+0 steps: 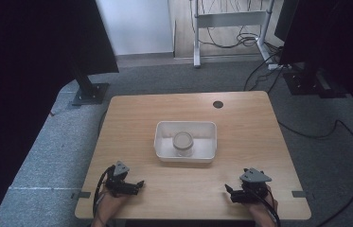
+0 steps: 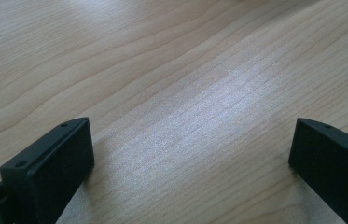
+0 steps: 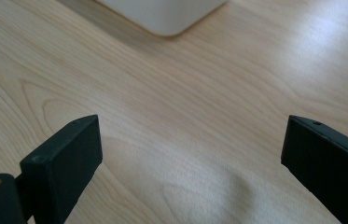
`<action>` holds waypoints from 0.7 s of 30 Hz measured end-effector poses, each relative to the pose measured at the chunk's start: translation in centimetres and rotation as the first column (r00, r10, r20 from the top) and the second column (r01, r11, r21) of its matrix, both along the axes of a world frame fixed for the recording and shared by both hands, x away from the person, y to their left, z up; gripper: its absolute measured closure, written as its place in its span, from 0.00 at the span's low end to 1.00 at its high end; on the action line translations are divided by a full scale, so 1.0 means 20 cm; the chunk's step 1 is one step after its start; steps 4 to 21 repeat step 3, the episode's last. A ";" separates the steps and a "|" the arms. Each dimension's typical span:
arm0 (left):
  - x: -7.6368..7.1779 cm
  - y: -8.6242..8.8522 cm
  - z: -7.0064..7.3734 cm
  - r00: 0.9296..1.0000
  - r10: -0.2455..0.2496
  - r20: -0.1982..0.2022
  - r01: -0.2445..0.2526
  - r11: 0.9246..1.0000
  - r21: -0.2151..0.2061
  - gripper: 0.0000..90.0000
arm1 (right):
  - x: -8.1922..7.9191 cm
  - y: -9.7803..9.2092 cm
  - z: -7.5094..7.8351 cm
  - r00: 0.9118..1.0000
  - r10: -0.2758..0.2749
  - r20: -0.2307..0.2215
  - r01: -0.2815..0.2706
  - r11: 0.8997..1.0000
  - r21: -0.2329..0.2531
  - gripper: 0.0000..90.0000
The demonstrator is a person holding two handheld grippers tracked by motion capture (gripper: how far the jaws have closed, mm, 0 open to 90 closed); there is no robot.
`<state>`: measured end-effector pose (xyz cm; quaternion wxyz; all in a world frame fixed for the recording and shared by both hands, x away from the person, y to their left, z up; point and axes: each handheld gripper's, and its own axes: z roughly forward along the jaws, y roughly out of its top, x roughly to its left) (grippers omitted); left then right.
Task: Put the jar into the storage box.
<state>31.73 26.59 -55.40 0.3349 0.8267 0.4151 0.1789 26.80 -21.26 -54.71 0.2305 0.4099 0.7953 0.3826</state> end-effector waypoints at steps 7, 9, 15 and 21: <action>0.00 0.00 0.00 1.000 0.000 0.000 0.000 1.000 0.000 0.00 | -0.01 -0.01 -0.01 1.000 -0.003 -0.019 0.003 1.000 -0.007 0.05; 0.00 0.00 0.00 1.000 0.000 0.000 0.000 1.000 0.000 0.00 | -0.01 -0.01 -0.01 1.000 -0.003 -0.019 0.003 1.000 -0.007 0.05; 0.00 0.00 0.00 1.000 0.000 0.000 0.000 1.000 0.000 0.00 | -0.01 -0.01 -0.01 1.000 -0.003 -0.019 0.003 1.000 -0.007 0.05; 0.00 0.00 0.00 1.000 0.000 0.000 0.000 1.000 0.000 0.00 | -0.01 -0.01 -0.01 1.000 -0.003 -0.019 0.003 1.000 -0.007 0.05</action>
